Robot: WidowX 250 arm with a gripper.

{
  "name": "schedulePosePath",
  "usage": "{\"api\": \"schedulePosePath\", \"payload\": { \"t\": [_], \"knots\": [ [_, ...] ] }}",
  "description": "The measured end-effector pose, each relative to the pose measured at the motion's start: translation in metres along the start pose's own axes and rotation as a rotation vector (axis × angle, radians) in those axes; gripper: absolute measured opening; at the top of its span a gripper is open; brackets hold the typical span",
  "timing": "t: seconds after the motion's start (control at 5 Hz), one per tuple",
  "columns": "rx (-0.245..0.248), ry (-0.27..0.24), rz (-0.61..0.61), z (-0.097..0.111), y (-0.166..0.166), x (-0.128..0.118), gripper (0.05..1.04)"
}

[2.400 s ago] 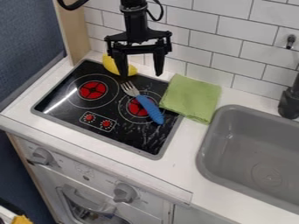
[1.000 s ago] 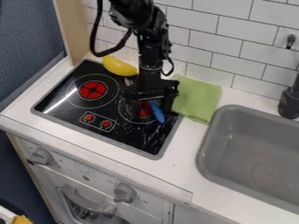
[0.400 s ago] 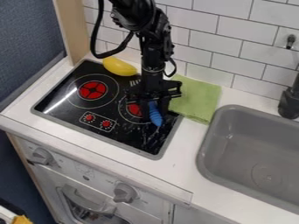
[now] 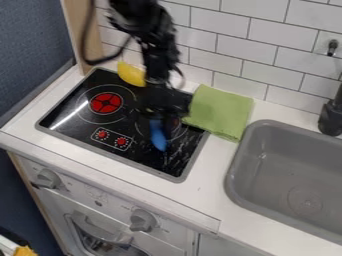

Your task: Moved the blue fork the the left side of the left burner

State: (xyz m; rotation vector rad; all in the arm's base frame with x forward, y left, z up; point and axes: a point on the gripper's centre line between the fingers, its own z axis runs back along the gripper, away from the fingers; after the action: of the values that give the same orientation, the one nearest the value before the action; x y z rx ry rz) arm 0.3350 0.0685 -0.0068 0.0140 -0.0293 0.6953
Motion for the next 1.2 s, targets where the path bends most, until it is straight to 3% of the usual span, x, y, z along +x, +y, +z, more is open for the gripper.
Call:
{"api": "schedulePosePath", "payload": {
  "t": [0.2, 0.4, 0.6, 0.8, 1.0, 1.2],
  "knots": [
    [-0.005, -0.058, -0.059, 0.038, 0.011, 0.0, 0.447],
    [0.011, -0.047, -0.134, 0.059, 0.035, 0.003, 0.447],
    [0.054, -0.012, -0.207, 0.064, 0.076, 0.013, 0.447],
    [0.082, 0.049, -0.385, 0.054, 0.098, 0.035, 0.447],
    [0.041, 0.101, -0.403, 0.035, 0.131, 0.051, 0.447],
    [0.04, 0.157, -0.436, 0.012, 0.14, 0.065, 0.447]
  ]
}}
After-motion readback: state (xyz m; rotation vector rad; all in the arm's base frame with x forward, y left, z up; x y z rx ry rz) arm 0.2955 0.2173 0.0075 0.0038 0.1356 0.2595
